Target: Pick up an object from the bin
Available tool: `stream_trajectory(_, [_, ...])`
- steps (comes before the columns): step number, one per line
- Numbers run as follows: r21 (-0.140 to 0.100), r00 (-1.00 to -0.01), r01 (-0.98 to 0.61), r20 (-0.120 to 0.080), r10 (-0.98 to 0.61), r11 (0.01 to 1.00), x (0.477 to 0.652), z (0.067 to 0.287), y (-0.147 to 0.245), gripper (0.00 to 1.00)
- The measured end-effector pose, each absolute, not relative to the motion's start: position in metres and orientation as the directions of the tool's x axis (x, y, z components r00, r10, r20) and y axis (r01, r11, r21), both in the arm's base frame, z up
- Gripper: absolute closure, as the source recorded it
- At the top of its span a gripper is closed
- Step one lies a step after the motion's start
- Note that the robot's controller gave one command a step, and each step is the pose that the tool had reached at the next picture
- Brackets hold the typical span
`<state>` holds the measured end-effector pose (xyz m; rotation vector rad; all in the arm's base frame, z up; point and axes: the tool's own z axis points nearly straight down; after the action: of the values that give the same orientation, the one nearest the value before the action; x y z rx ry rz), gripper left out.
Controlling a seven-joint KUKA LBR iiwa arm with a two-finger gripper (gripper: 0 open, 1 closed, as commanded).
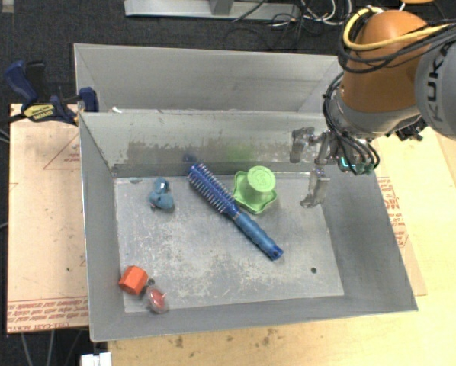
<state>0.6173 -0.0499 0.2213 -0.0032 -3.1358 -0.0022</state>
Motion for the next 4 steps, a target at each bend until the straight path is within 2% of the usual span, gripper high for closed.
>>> stream_trajectory(1, [0.003, -1.0, -0.024, -0.003, -0.024, 1.0, 0.624, 0.111, 0.008, 0.0])
stream_trajectory(2, [0.002, -0.974, 0.226, 0.0, 0.226, 0.974, 0.627, 0.075, 0.05, 0.0])
stream_trajectory(3, [0.002, -0.974, 0.228, -0.007, 0.228, 0.974, 0.628, 0.076, 0.048, 1.0])
stream_trajectory(4, [0.001, -0.976, 0.219, -0.008, 0.219, 0.976, 0.609, 0.176, 0.009, 1.0])
